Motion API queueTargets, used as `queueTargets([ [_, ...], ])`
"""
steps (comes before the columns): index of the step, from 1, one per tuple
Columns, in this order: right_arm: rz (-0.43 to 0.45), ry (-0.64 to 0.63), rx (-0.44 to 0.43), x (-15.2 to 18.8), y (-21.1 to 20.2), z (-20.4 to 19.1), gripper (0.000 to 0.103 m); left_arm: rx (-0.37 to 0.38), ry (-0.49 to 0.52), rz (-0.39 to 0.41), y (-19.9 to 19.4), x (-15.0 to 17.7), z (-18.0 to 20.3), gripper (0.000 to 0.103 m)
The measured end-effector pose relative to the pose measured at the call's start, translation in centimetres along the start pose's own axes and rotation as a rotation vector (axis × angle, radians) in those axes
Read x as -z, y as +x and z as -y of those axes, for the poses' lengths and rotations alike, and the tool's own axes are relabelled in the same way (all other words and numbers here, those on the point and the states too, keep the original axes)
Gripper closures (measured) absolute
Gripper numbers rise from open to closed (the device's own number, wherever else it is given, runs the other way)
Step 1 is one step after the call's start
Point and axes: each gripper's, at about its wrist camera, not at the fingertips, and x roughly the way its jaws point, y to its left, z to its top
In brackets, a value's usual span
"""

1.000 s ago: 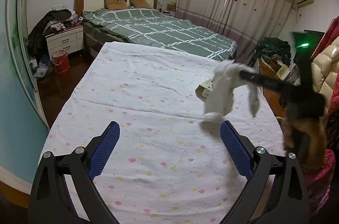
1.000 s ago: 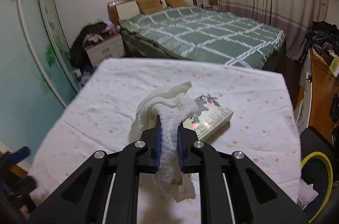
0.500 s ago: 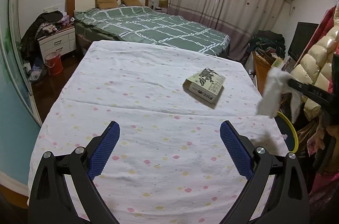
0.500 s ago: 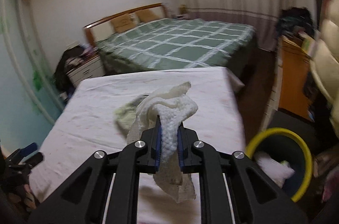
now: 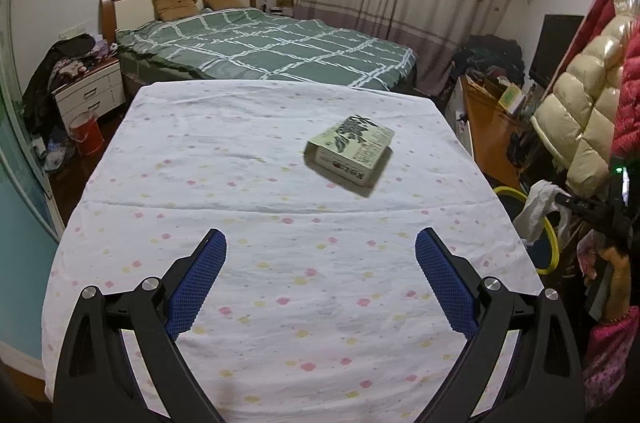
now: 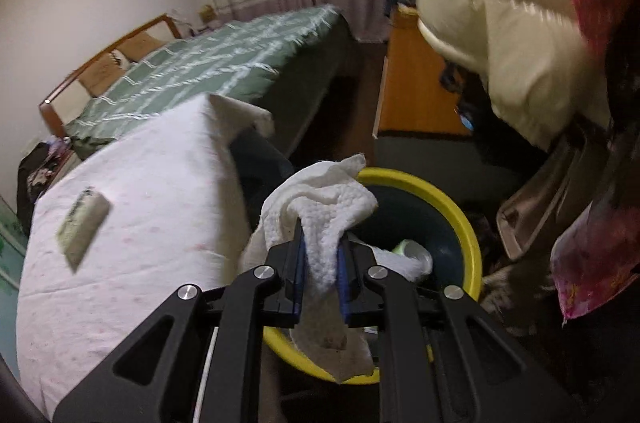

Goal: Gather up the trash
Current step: 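Carry the white cloth over the yellow bin and open the right gripper, then grasp the green-and-white printed box with the left gripper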

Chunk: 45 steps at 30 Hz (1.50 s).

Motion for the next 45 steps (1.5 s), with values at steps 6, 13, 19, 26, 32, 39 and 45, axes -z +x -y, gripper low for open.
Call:
queueTargets([
  [6, -0.047, 0.042, 0.040, 0.6, 2.5, 1.8, 0.089, 0.002, 0.021, -0.016, 0.8, -0.4, 1.0, 0.009],
  [13, -0.018, 0.024, 0.090, 1.0, 1.6, 2.0, 0.044, 0.017, 0.036, -0.044, 2.4, -0.7, 1.7, 0.009],
  [19, 0.006, 0.029, 0.061, 1.1, 0.1, 1.7, 0.042, 0.047, 0.084, -0.070, 5.1, -1.7, 2.8, 0.009],
  [26, 0.014, 0.023, 0.023, 1.4, -0.5, 0.9, 0.041, 0.114, 0.158, -0.145, 10.4, -3.8, 3.7, 0.009],
  [32, 0.007, 0.022, 0.016, 1.5, -0.6, 0.7, 0.041, 0.137, 0.204, -0.164, 14.2, -6.4, 3.8, 0.009],
  [39, 0.000, 0.019, 0.011, 1.8, -0.5, 0.5, 0.041, 0.136, 0.286, -0.202, 19.5, -9.7, 5.0, 0.009],
  [45, -0.012, 0.030, 0.009, 1.9, -0.2, 0.9, 0.041, 0.105, 0.344, -0.260, 23.7, -11.0, 6.1, 0.009],
])
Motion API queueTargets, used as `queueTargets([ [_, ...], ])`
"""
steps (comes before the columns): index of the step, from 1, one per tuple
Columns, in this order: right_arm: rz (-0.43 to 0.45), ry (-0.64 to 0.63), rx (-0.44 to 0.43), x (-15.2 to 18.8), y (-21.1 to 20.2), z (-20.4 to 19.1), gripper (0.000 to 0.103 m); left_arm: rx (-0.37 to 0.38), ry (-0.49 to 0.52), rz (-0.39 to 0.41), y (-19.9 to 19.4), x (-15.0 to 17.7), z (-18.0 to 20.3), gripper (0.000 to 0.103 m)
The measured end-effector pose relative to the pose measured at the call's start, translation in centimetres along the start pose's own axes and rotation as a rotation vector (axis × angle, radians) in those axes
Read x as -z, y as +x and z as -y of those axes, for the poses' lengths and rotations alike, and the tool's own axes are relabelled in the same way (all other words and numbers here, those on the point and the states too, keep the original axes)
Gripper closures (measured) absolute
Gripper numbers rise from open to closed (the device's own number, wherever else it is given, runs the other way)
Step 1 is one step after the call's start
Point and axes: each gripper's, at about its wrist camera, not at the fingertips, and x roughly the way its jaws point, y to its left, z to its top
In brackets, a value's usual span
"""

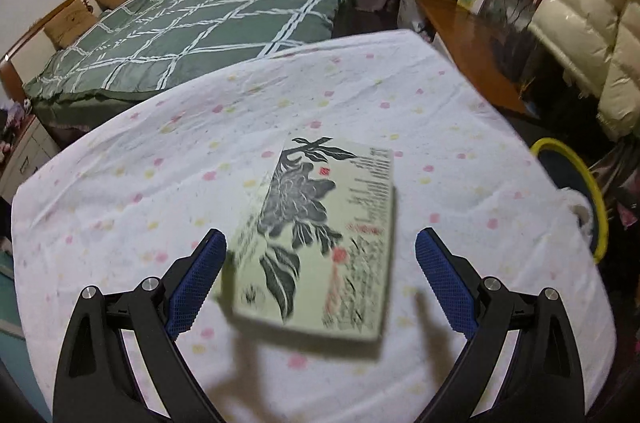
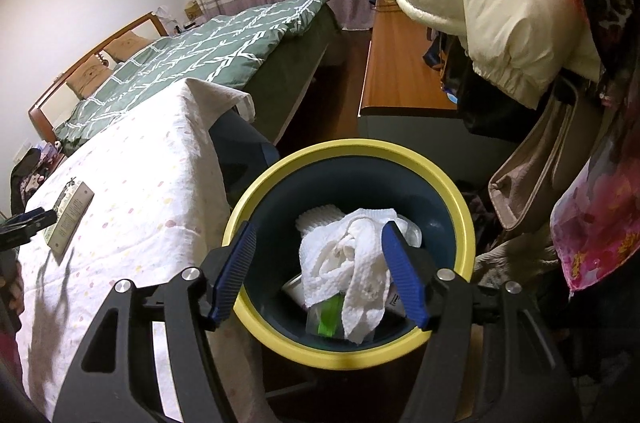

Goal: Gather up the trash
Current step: 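Grasp the green-and-white printed box with the left gripper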

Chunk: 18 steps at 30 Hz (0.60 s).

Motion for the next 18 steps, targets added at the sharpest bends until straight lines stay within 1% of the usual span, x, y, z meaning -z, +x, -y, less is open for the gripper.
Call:
queueTargets([
  [5, -0.011, 0.006, -0.001, 0.1, 0.3, 0.4, 0.041, -0.031, 0.049, -0.038, 2.0, -0.7, 0.4, 0.009],
  [9, -0.022, 0.008, -0.010, 0.2, 0.7, 0.4, 0.041, -0.045, 0.061, -0.070, 3.2, -0.9, 0.6, 0.009],
  [11, -0.028, 0.010, -0.020, 0.4, 0.9, 0.4, 0.041, -0.048, 0.053, -0.080, 3.7, -1.0, 0.3, 0.014],
  [13, -0.031, 0.007, -0.027, 0.6, 0.9, 0.3, 0.041, -0.022, 0.035, -0.088, 4.1, -1.3, 0.3, 0.029],
  [15, -0.031, 0.006, -0.033, 0.8, 0.8, 0.3, 0.041, -0.032, 0.031, -0.086, 4.1, -1.3, 0.6, 0.030],
  [18, -0.023, 0.011, -0.046, 1.1, 0.2, 0.6, 0.041, -0.041, 0.057, -0.071, 3.5, -1.1, 1.6, 0.030],
])
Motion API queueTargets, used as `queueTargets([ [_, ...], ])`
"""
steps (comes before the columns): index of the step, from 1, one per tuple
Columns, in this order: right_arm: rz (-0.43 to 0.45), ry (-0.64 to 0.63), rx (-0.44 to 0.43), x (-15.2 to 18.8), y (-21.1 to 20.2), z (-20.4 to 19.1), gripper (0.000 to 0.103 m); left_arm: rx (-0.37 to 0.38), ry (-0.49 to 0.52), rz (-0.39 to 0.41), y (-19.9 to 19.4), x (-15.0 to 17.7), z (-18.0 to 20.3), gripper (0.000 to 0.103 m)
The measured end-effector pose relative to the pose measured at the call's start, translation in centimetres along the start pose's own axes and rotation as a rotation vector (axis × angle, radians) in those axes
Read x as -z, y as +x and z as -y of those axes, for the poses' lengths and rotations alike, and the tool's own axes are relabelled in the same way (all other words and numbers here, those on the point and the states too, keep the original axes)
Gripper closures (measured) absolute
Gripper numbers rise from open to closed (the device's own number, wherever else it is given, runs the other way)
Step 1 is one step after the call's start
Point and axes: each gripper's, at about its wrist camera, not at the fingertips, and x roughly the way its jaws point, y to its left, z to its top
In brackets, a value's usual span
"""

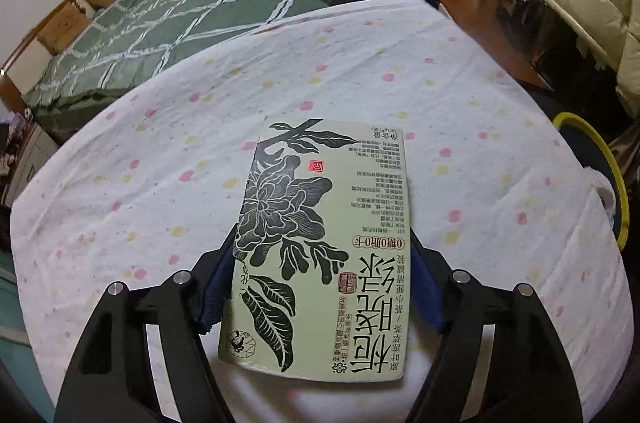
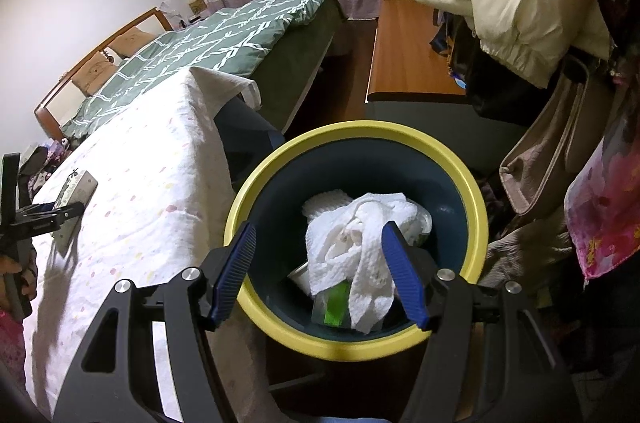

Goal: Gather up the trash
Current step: 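Grasp the green-and-white printed box with the left gripper, then carry the printed box over the yellow bin and open the left gripper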

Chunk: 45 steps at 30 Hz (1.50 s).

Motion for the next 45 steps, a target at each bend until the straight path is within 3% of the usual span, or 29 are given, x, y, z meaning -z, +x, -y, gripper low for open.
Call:
queueTargets([
  [7, 0.027, 0.020, 0.004, 1.0, -2.1, 1.6, 0.041, 0.044, 0.070, 0.061, -3.6, -0.5, 5.8, 0.030],
  [12, 0.046, 0.039, 0.029, 2.2, -4.0, 3.5, 0.041, 0.114, 0.159, 0.082, -5.0, -1.7, 12.5, 0.030],
  [22, 0.076, 0.074, 0.103, 4.5, -7.4, 7.7, 0.041, 0.256, 0.323, 0.049, -3.8, -3.5, 26.8, 0.029],
  [29, 0.095, 0.087, 0.139, 5.3, -8.7, 9.6, 0.040, 0.307, 0.397, 0.013, -1.8, -3.9, 35.0, 0.029],
  [35, 0.081, 0.066, 0.140, 5.7, -8.4, 9.5, 0.040, 0.305, 0.409, -0.041, 0.9, -4.1, 37.9, 0.028],
  [37, 0.077, 0.057, 0.139, 5.7, -8.1, 9.3, 0.040, 0.304, 0.400, -0.045, 1.2, -4.2, 38.3, 0.017],
  [41, 0.076, 0.050, 0.134, 5.8, -8.1, 9.0, 0.040, 0.304, 0.360, -0.021, 0.4, -4.5, 37.5, 0.016],
  [45, 0.075, 0.024, 0.120, 6.3, -8.5, 7.8, 0.040, 0.294, 0.286, 0.074, -3.5, -4.0, 34.0, 0.011],
])
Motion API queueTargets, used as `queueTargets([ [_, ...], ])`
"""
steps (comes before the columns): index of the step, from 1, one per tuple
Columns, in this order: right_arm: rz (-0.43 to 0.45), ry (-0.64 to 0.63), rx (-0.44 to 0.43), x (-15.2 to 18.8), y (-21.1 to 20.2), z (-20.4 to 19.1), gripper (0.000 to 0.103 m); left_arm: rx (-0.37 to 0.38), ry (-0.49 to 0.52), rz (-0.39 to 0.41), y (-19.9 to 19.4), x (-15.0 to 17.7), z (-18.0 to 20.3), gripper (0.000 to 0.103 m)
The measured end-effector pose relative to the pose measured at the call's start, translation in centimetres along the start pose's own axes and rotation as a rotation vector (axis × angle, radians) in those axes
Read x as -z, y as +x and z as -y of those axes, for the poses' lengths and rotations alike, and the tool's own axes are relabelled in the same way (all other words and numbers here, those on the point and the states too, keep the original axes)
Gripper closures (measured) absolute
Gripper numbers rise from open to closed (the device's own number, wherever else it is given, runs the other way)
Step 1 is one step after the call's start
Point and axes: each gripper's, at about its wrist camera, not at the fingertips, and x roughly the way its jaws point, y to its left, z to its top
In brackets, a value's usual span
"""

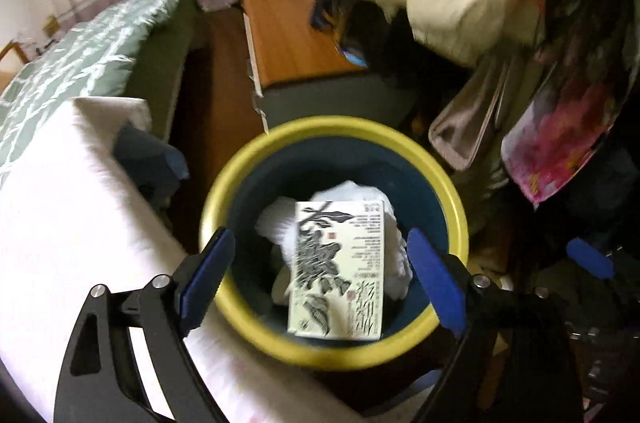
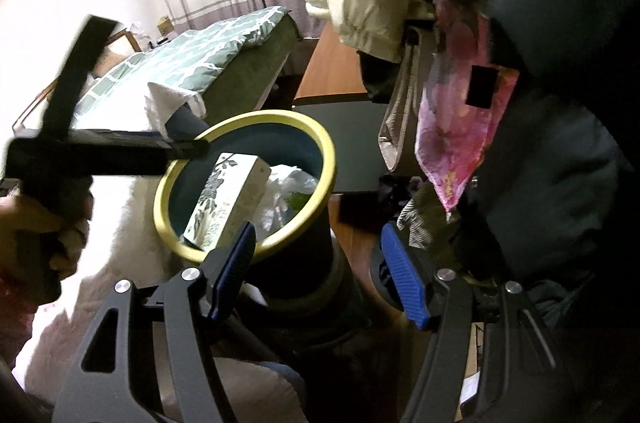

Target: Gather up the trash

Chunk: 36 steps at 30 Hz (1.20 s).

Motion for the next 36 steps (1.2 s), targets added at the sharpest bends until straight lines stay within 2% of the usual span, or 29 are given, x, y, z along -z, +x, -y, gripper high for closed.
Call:
queueTargets([
  [2, -0.004, -0.020, -0.021, 0.2, -0.1, -0.9, 0.040, -0.024, -0.037, 0.076, -3.3, 1.0, -1.0, 0.005],
  [6, -0.006, -0.064, -0.065, 0.5, -0.5, -3.3, 0.040, -0.110, -0.125, 0.227, -11.0, 4.9, -3.4, 0.005],
  [9, 0.005, -0.107, -0.101, 0.6, -1.3, -5.5, 0.039, -0.192, -0.200, 0.287, -16.3, 8.4, -4.9, 0.005],
  [13, 0.037, -0.164, -0.139, 0.7, -3.1, -8.2, 0.037, -0.326, -0.328, 0.376, -23.4, 14.8, -7.3, 0.005],
  [18, 0.097, -0.230, -0.169, 1.0, -6.2, -11.2, 0.035, -0.509, -0.466, 0.422, -30.3, 22.6, -9.5, 0.005],
  [20, 0.121, -0.247, -0.176, 1.2, -7.7, -12.1, 0.031, -0.536, -0.531, 0.430, -32.4, 25.7, -10.2, 0.005],
  [24, 0.175, -0.291, -0.184, 2.0, -10.8, -13.7, 0.027, -0.614, -0.567, 0.423, -35.0, 29.9, -10.0, 0.005],
  [27, 0.204, -0.311, -0.187, 2.6, -12.8, -14.3, 0.025, -0.621, -0.581, 0.448, -36.7, 32.2, -9.4, 0.005],
  [32, 0.244, -0.303, -0.203, 3.4, -15.1, -14.3, 0.021, -0.639, -0.582, 0.496, -38.7, 34.0, -7.5, 0.005],
  [36, 0.263, -0.289, -0.225, 3.3, -16.0, -14.5, 0.018, -0.632, -0.585, 0.490, -39.4, 34.8, -6.5, 0.005],
])
